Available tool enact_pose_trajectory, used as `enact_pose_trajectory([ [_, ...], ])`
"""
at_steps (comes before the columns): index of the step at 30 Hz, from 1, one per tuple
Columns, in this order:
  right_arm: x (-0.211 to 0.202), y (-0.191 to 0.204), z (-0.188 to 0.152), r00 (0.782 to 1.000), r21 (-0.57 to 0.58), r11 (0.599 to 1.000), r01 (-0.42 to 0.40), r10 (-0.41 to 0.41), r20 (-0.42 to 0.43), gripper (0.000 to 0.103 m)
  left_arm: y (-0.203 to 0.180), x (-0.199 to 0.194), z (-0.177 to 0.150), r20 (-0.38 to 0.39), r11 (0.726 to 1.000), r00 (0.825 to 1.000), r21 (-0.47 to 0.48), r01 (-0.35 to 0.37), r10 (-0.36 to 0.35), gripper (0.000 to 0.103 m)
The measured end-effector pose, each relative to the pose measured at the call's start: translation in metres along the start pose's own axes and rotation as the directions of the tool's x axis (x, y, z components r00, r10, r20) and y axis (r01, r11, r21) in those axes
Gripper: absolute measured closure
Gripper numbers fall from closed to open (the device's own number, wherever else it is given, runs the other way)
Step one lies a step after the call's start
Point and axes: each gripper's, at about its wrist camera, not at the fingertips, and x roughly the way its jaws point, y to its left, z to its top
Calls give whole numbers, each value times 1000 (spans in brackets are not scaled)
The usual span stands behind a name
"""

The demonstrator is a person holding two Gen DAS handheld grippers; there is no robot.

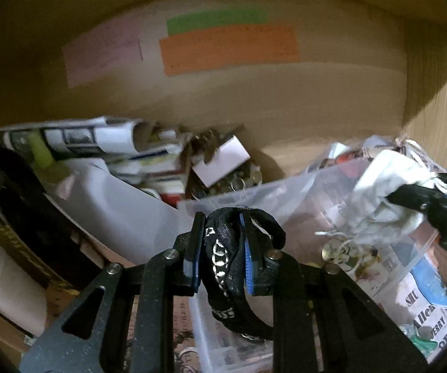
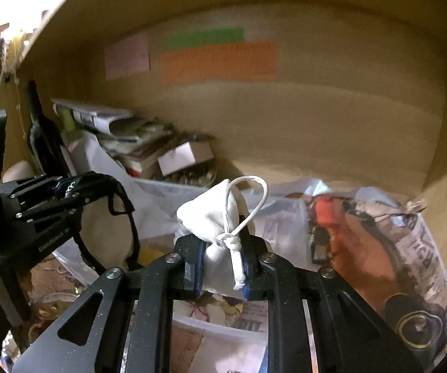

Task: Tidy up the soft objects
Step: 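Lift the strap with the left tool while the right tool carries the pouch over the box, then open the left tool into the box while the right tool releases the white pouch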

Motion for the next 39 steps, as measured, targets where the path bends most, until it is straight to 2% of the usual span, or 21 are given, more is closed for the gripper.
enact_pose_trajectory([
  [4,20,-2,-2,999,14,1000,-15,16,-47,87,-8,10,-2,-40,999,998,8,41,-41,82],
  [9,39,-5,-6,995,16,1000,-12,13,-102,85,-15,21,-5,-78,998,995,16,57,-56,81],
  [12,44,-4,-9,992,2,1000,16,-15,-126,83,-13,24,-4,-117,997,990,19,77,-74,69],
  [15,46,-4,-10,990,-11,999,37,-38,-138,64,-8,18,-4,-110,996,990,-9,89,-89,53],
  [17,42,-3,-10,990,-26,998,54,-57,-126,48,-5,11,-3,-96,996,991,-17,89,-91,47],
  [20,35,2,-8,991,-56,996,71,-77,-110,39,0,-4,-1,-74,995,993,-24,92,-93,42],
  [23,22,7,-7,993,-81,993,81,-87,-85,30,7,-26,1,-33,995,995,-39,95,-96,31],
  [28,-11,17,-8,996,-100,991,90,-92,-14,21,15,-63,-2,32,993,994,-50,103,-101,12],
  [31,-33,21,-9,997,-102,992,75,-73,29,20,19,-83,-9,50,993,993,-52,109,-107,5],
  [35,-56,28,-14,997,-98,994,45,-38,63,14,22,-100,-24,40,992,992,-46,118,-116,3],
  [39,-71,35,-25,997,-93,996,15,-8,76,10,26,-105,-44,-7,987,989,-68,148,-149,2],
])
